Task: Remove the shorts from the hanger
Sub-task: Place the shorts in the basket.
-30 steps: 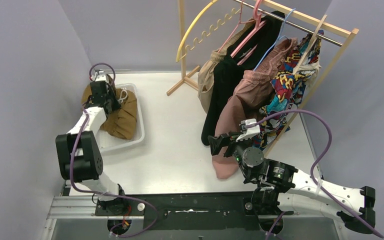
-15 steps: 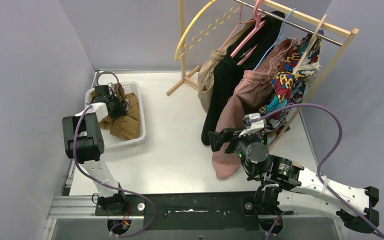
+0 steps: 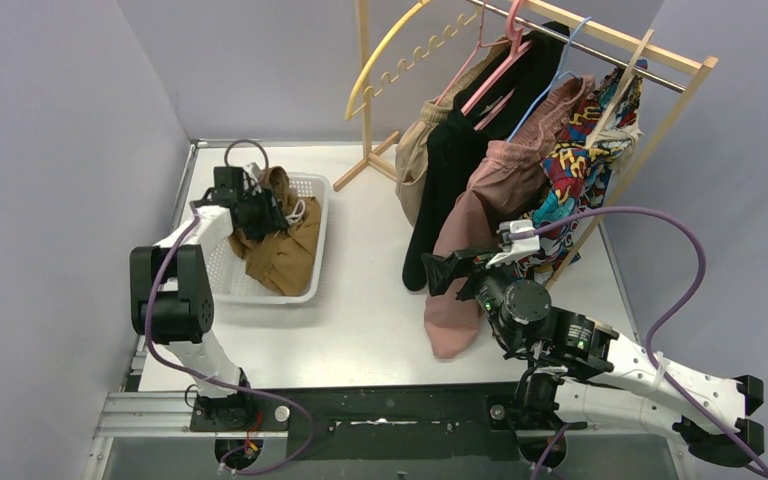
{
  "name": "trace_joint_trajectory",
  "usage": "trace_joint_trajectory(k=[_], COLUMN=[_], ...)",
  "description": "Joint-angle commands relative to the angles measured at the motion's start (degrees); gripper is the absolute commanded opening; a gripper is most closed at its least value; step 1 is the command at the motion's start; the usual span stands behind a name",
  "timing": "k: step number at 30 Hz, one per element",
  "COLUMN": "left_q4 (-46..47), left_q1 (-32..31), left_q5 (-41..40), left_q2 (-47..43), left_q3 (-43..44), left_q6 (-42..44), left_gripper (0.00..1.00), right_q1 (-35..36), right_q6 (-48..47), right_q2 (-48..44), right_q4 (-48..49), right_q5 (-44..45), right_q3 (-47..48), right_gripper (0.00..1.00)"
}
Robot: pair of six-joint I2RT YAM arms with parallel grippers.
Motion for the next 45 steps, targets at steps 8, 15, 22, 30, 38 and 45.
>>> trace_joint_trajectory(k=[8, 15, 22, 30, 38, 45], left_q4=[-13.8, -11.4, -6.5, -4.8, -5.6, -0.2], left_q1=[2.0, 2.5, 1.1, 1.7, 1.8, 0.6], left_q5=[1.4, 2.5, 6.1, 5.4, 2.7, 5.5], left_q2=[-6.6, 5.3, 14.7, 5.8, -5.7, -17.3], left_q3=[22.0, 27.9, 18.1, 16.4, 13.8, 6.5], left_q6=[4.3, 3.4, 0.8, -0.7, -1.3, -6.0], left_gripper=[0.67, 0.61, 0.23, 0.38, 0.51, 0.56], right_q1=[-1.2, -2.3, -3.0, -3.2, -3.2, -3.2], right_q6=[-6.7, -7.7, -9.5, -7.5, -1.7, 6.8], right_q2=[-0.9, -0.6, 1.2, 2.6, 1.2, -2.5], right_q4=[2.8, 3.4, 3.7, 2.0, -3.1, -7.1], right_q5=[5.9, 5.6, 3.9, -1.3, -4.5, -8.8], right_q3=[2.6, 3.2, 5.3, 6.5, 4.5, 0.9], right_gripper=[0.93, 0.93, 0.94, 0.94, 0.94, 0.94])
